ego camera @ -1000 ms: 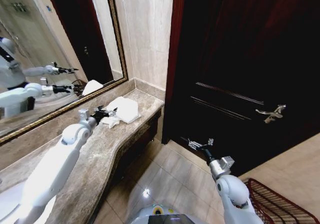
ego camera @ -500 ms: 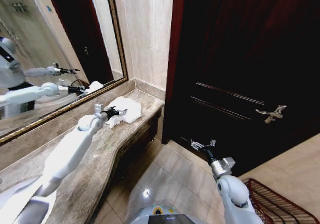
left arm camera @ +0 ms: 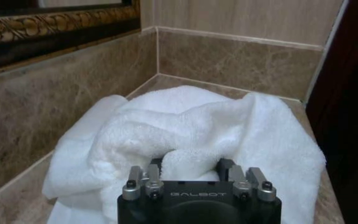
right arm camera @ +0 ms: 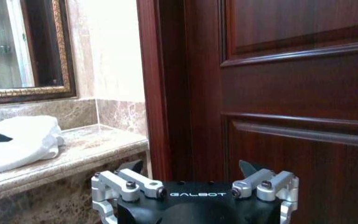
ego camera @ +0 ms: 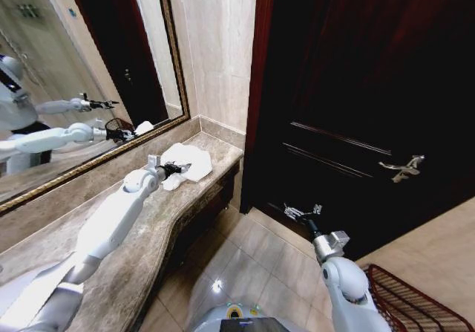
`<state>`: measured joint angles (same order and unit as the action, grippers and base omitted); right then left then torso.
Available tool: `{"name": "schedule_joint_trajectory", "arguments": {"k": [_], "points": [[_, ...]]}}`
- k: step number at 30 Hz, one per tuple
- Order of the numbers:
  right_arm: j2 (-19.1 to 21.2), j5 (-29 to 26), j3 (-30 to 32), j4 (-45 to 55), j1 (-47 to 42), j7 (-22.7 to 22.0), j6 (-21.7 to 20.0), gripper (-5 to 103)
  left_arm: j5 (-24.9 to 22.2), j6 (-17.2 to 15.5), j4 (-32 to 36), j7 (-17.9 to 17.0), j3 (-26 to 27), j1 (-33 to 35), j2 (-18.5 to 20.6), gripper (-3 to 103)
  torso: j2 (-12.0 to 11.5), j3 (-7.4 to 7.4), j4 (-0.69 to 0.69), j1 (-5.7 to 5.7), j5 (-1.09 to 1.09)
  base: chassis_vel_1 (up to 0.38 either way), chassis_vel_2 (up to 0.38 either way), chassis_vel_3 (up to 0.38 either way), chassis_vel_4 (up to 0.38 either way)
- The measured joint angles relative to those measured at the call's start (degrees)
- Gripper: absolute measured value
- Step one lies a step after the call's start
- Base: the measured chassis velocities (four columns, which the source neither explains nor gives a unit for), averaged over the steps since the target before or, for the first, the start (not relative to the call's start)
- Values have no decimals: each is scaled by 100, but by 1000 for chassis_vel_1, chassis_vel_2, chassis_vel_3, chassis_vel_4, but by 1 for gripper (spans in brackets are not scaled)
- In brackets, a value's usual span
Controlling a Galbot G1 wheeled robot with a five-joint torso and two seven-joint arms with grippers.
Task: Discard the used towel into the hamper.
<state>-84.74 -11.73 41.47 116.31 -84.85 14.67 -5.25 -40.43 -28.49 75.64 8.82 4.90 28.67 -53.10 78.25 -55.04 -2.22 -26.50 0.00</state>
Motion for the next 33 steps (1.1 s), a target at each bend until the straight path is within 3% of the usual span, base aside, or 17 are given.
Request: {"name": "schedule_joint_trajectory", "arguments": {"k": [7, 17, 19, 26, 30, 33], "points": [[9, 0, 25, 53, -24, -28, -3, 100, 149, 105, 43, -88, 29, -17, 6, 39, 0, 0, 0, 0, 0, 0, 0, 0, 0], [10, -1, 16, 158, -104, -46, 17, 100, 250, 661, 583, -409, 505, 270, 47, 13, 0, 0, 0, 0, 0, 0, 0, 0, 0], [-4, 6, 0, 193, -119, -59, 31, 100, 270, 782, 970, -518, 796, 473, 118, 7, 0, 0, 0, 0, 0, 0, 0, 0, 0], [-10, 1, -8, 347, -167, -100, 29, 100, 206, 879, 2042, -753, 1556, 1123, 275, 6, 0, 0, 0, 0, -1, 0, 0, 0, 0], [-35, -12, -6, 449, -190, -108, 6, 100, 97, 833, 3345, -1319, 2060, 1945, 371, 6, 0, 1, -1, 0, 0, 0, 0, 0, 0], [-59, -12, 4, 474, -213, -108, 10, 100, 98, 828, 3714, -1498, 2226, 2215, 328, 6, 0, 1, -1, 1, 1, 0, 0, 0, 0]]}}
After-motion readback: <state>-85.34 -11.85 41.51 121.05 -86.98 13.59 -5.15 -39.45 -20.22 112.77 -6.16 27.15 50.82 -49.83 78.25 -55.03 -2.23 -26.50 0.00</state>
